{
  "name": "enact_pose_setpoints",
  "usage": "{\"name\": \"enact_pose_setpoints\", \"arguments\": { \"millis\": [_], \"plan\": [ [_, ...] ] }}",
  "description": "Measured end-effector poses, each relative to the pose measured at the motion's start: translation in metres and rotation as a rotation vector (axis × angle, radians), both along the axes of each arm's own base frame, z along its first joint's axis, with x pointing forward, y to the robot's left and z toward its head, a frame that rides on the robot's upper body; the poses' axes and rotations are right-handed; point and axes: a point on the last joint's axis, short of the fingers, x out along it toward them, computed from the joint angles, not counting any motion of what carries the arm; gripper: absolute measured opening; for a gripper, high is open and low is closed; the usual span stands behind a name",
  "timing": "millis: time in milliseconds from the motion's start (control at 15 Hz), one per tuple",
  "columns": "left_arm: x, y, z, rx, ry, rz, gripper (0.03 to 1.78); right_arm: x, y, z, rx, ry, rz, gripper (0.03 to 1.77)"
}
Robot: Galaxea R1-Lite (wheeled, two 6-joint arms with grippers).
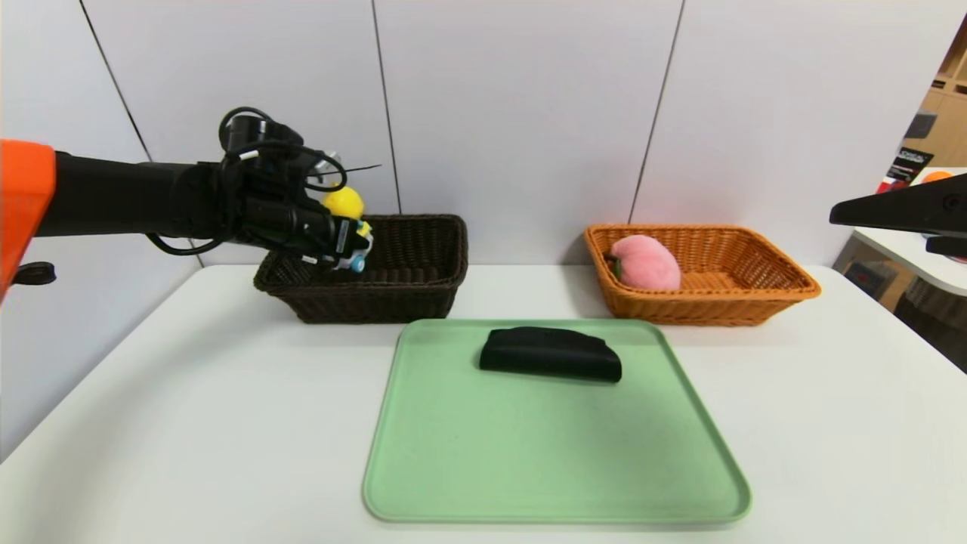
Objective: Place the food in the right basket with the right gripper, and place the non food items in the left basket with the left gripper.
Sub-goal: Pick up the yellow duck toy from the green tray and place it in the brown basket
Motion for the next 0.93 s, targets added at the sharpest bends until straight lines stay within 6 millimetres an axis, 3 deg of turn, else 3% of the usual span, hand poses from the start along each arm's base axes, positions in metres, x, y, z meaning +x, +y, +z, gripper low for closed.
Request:
{"name": "enact_pose_setpoints", "arguments": {
  "millis": [933],
  "plan": [
    [0.041, 0.005, -0.041, 0.001, 0.056, 0.034, 0.75, 0.003, -0.002, -0.003, 0.009, 0.017, 0.007, 1.7]
  ]
}}
